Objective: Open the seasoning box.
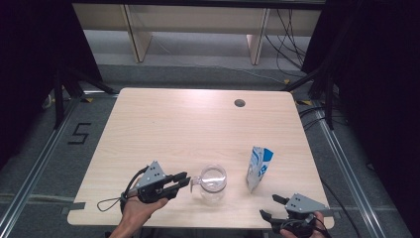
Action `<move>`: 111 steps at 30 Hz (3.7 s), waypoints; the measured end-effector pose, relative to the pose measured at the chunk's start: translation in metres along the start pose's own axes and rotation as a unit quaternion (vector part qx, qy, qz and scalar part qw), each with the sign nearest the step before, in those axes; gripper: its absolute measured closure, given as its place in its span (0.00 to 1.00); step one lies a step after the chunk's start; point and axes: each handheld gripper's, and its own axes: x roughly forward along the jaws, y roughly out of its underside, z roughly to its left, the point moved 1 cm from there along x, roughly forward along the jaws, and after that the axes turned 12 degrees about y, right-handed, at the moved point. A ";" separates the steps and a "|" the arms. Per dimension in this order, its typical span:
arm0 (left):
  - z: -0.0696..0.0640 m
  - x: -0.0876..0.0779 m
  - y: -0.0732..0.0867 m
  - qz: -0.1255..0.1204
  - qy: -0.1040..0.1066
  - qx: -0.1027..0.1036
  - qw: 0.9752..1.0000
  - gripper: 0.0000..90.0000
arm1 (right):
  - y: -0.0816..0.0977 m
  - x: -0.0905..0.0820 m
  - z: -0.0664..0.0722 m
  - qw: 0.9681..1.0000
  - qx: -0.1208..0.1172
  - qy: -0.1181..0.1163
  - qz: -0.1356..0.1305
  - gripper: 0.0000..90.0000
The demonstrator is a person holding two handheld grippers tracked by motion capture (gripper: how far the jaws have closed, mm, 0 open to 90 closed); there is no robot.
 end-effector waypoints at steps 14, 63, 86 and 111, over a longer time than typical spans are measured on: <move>-0.004 0.014 -0.010 -0.008 0.006 0.007 1.000 0.98 | -0.004 0.001 0.005 1.000 -0.014 0.004 -0.009 0.37; 0.003 0.025 0.002 -0.014 0.015 0.016 1.000 0.98 | -0.031 0.019 0.033 0.997 -0.034 -0.028 -0.069 0.73; 0.003 0.025 0.004 -0.017 0.016 0.018 1.000 0.97 | -0.061 0.048 0.044 0.993 -0.047 -0.040 -0.102 0.97; 0.003 0.025 0.006 -0.029 0.020 0.006 0.999 0.95 | -0.082 0.062 0.050 0.991 -0.066 -0.060 -0.096 1.00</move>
